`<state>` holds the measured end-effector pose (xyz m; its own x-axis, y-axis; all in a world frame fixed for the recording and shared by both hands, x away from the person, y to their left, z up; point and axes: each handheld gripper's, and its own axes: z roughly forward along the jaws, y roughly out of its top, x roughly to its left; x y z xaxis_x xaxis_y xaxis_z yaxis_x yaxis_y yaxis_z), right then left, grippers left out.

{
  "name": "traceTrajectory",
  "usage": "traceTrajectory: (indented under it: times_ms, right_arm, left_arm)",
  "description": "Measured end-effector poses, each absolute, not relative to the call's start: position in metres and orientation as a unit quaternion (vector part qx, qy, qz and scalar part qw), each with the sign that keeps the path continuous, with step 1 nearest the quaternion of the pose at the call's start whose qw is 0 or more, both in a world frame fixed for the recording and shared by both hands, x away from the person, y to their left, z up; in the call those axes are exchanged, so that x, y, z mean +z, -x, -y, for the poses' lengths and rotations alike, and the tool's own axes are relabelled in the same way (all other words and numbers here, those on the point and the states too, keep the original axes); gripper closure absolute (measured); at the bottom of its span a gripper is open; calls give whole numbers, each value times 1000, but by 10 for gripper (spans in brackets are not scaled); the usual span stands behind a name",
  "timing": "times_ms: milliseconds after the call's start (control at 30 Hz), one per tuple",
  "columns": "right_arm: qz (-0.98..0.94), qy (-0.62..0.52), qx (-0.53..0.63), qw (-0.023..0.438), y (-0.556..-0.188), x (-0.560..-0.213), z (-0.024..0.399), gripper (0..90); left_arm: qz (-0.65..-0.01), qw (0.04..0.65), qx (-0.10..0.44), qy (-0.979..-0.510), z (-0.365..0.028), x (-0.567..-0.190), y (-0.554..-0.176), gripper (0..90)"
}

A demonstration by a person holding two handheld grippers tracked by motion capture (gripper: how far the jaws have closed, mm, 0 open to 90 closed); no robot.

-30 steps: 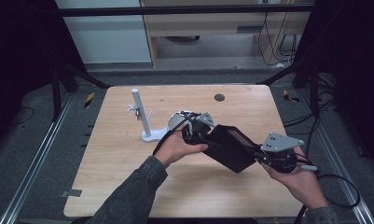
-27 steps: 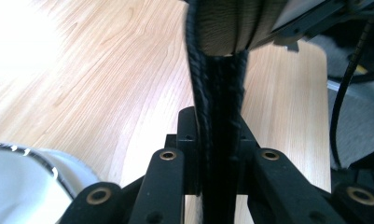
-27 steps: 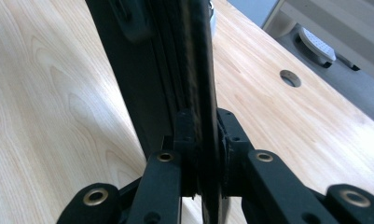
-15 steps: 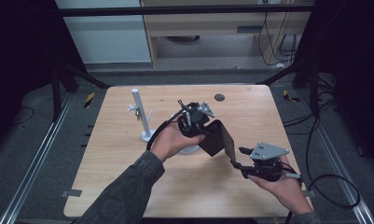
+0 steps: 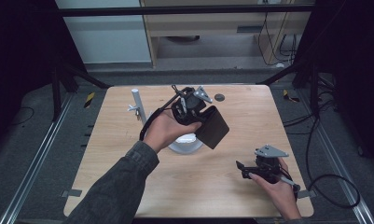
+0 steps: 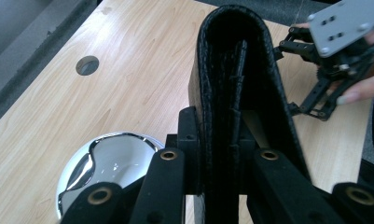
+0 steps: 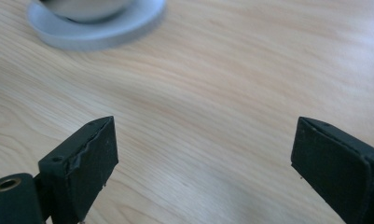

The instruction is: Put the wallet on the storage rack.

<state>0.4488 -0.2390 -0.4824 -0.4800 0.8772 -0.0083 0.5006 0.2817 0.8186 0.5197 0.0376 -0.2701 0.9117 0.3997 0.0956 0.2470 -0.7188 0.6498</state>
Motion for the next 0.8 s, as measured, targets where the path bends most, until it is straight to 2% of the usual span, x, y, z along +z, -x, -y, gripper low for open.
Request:
traceTrajectory:
  times_ms: [267, 800]
  right_arm:
    - [-754, -496, 365, 229, -453, -498, 252, 65]
    - [-762, -510, 331, 224, -458, -510, 249, 61]
  left_arm:
    - [-200, 332, 136, -912, -63, -246, -518, 799]
    - [-247, 324, 159, -899, -106, -227, -527, 799]
